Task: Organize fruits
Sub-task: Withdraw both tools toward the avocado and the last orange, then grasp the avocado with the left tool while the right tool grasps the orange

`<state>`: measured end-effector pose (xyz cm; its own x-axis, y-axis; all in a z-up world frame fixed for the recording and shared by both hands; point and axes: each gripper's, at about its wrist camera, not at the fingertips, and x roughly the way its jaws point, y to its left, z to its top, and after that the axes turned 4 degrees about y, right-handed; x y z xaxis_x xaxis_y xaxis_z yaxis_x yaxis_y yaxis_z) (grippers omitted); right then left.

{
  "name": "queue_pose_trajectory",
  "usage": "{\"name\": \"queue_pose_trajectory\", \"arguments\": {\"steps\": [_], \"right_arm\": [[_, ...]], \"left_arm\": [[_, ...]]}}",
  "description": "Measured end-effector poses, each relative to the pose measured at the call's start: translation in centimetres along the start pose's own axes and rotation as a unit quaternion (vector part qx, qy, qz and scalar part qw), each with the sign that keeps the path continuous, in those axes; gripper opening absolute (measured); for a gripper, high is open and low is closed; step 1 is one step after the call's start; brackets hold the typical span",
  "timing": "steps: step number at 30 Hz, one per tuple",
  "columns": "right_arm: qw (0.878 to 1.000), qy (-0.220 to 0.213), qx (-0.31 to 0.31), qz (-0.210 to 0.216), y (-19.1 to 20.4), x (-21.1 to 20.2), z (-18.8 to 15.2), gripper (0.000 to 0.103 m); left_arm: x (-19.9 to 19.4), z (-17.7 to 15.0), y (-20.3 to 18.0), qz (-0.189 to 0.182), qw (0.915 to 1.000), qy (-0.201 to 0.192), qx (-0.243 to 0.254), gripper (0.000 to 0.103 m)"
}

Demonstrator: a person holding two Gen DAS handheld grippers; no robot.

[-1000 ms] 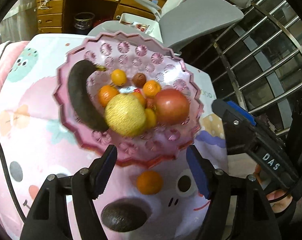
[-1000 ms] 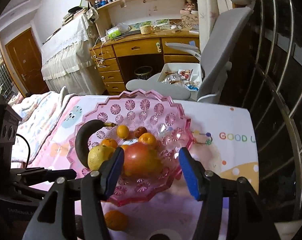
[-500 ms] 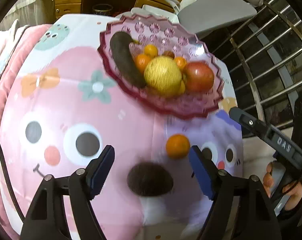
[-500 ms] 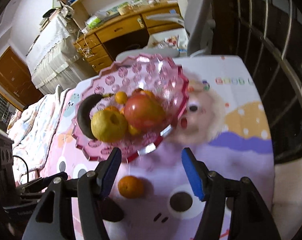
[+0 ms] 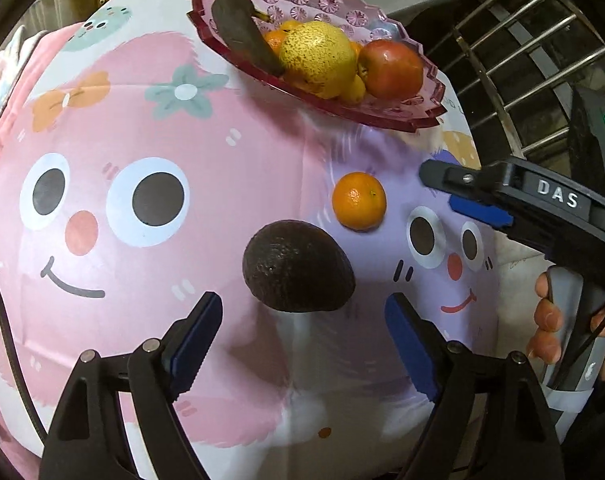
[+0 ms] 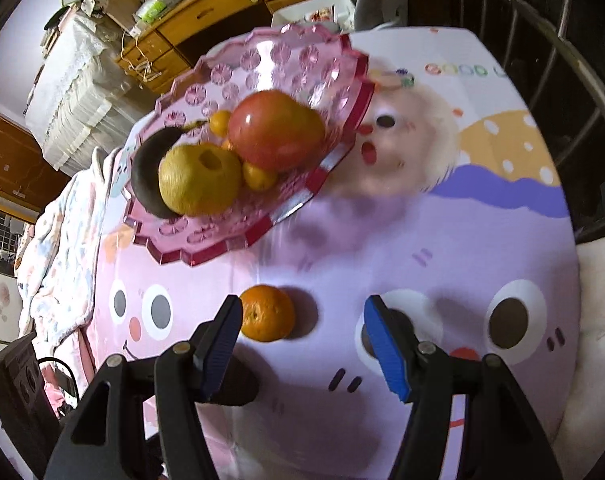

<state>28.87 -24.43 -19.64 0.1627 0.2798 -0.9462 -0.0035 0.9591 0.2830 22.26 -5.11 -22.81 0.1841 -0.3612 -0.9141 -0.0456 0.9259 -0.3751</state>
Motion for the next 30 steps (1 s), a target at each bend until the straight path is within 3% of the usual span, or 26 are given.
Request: {"name": "queue_pose_trajectory", "arguments": {"steps": [5,12,20,30], "right_arm": [[1.000,0.031,0.001,0.001,0.7,1.4,-0.4,0.064],[0.998,0.063,0.000,-0.012,1.6,2.9,-0.4,0.064],[0.996,0.086,-0.010,-0.020,2.5,4.3,-0.2,0.064],[0.994,0.103,-0.024,-0.029,2.9,5.2,0.2,0.064]], "left_arm": [[0.5,0.1,-0.8,0.000,0.9997,-0.007,0.024,0.086],[1.7,0.0,-2.6,0.029,0.9966,-0.013,0.076,0.086],[2.5,-0.5,-4.0,0.075,0.9877,-0.062,0.122,0.086],[2.9,-0.9,-4.3,0.091,0.9787,-0.099,0.155,0.086]]}}
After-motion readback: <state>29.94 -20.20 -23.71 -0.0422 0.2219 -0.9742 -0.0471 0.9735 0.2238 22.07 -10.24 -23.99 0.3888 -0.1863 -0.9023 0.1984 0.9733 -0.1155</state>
